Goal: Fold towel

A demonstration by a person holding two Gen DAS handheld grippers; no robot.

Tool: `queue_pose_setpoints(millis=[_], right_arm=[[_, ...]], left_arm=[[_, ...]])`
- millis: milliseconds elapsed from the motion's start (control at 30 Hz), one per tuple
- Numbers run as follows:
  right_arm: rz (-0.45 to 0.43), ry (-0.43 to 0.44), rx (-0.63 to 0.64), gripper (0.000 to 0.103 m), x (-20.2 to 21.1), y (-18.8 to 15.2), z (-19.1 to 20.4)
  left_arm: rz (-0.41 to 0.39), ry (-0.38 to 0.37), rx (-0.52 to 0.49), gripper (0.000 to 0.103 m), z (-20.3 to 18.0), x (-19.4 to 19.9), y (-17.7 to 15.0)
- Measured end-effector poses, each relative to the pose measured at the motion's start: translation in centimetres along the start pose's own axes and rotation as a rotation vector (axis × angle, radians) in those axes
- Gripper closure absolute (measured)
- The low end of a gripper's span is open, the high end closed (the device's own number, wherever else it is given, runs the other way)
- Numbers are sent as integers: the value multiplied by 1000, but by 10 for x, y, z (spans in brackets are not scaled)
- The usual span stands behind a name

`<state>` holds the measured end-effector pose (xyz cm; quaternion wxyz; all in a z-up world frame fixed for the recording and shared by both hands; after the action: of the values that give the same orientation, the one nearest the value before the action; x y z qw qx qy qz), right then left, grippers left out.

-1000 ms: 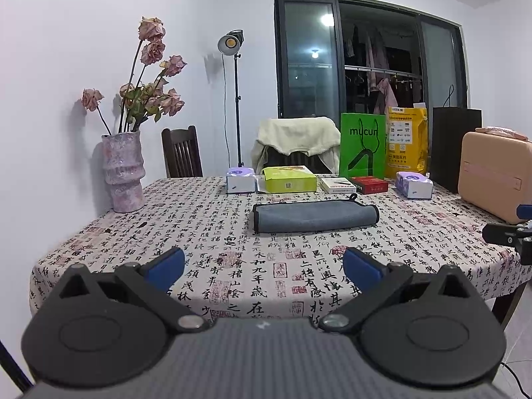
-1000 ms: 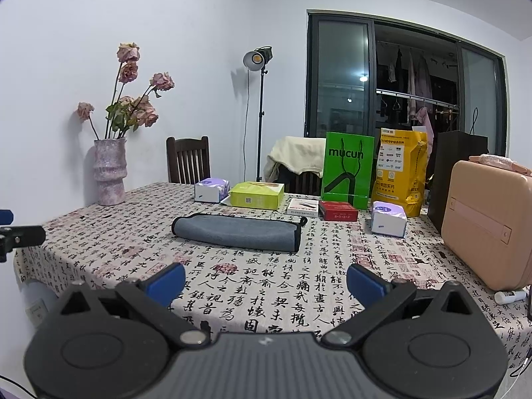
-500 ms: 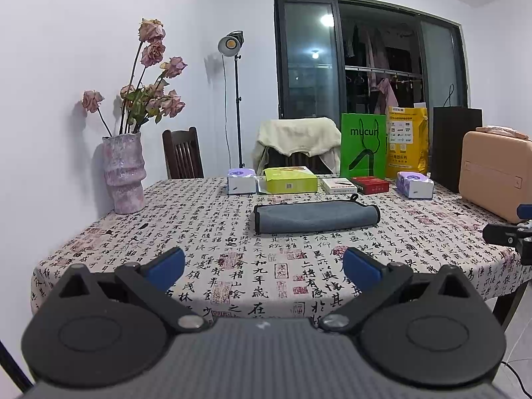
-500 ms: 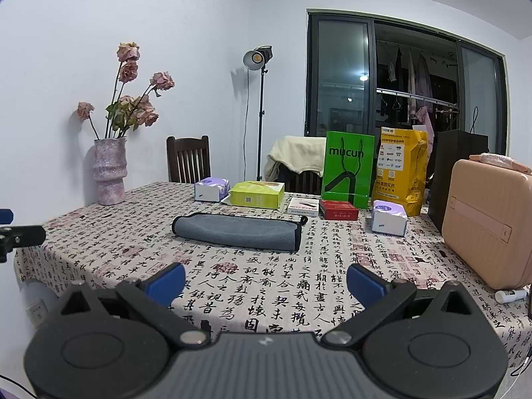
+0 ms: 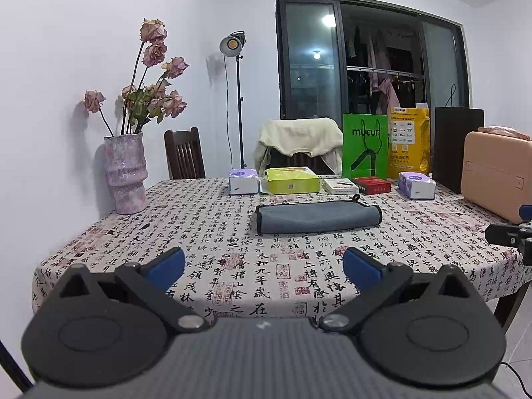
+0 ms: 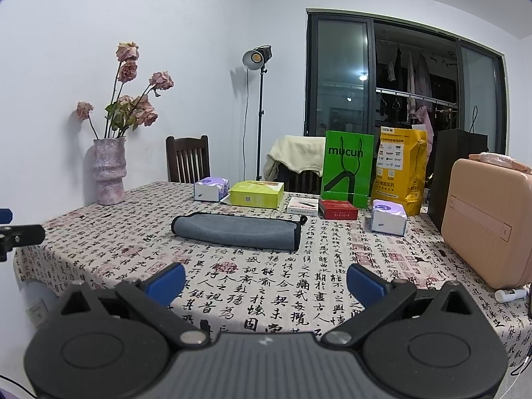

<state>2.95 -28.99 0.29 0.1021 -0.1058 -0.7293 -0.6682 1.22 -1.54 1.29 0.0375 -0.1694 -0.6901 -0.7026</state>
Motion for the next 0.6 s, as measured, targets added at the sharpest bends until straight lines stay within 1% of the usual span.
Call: queue_pose_setpoints(millis=[600], right_arm=[[0, 0, 0, 0, 0, 0, 0]], left_arm=[[-7, 0, -8, 0, -1, 0, 0]])
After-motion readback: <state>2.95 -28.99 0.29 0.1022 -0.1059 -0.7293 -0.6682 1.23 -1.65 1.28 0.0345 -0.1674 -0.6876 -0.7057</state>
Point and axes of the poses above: each gripper's, at about its wrist camera, not at the fingertips, and x roughly against the way its jaws point, z to its left, y to its top, the point moved 4 cm from there along -x, roughly the way its jaws point, and after that the axes turned 12 degrees about -y, right-handed, at the moved point
